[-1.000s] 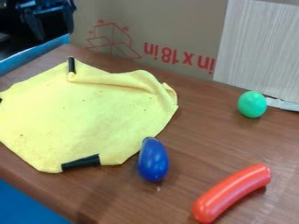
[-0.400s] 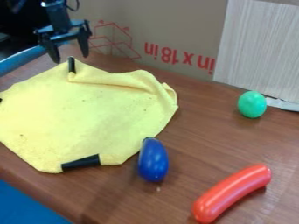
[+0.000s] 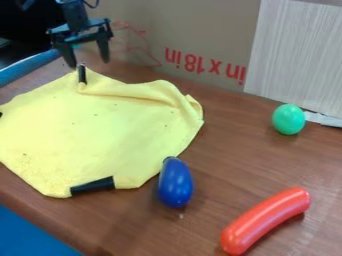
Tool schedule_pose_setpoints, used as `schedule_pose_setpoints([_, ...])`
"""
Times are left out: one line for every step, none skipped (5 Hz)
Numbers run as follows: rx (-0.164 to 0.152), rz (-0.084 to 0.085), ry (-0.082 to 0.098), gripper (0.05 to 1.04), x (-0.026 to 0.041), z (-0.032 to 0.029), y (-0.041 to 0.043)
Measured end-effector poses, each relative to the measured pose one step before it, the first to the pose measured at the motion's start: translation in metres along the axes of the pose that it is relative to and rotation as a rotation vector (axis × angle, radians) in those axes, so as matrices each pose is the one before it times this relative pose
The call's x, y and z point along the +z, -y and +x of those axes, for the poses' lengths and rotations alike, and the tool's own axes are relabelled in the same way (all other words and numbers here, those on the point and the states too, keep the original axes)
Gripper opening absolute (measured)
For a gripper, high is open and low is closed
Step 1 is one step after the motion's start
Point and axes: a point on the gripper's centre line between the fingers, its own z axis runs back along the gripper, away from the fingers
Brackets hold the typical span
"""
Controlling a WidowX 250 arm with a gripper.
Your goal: Fold the cloth from top left to bottom right
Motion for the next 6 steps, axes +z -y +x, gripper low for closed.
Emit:
schedule_pose_setpoints([0.0000, 0.0097, 0.0111, 1.000, 0.00073, 0.00203, -0.00071])
schedule_pose_setpoints([-0.0044, 0.0151, 0.0014, 1.000, -0.00375, 0.00166, -0.00246])
schedule_pose_setpoints([-0.0096, -0.0001, 0.0112, 1.000, 0.00012, 0.00205, -0.00131])
schedule_pose_setpoints([-0.0088, 0.0000, -0.0053, 1.000, -0.00370, -0.00083, -0.00518])
schedule_pose_setpoints([0.0035, 0.0131, 0.0104, 1.000, -0.00235, 0.00152, -0.00508])
schedule_pose_setpoints([0.0126, 0.0197, 0.0190, 1.000, -0.00100, 0.00283, -0.00393])
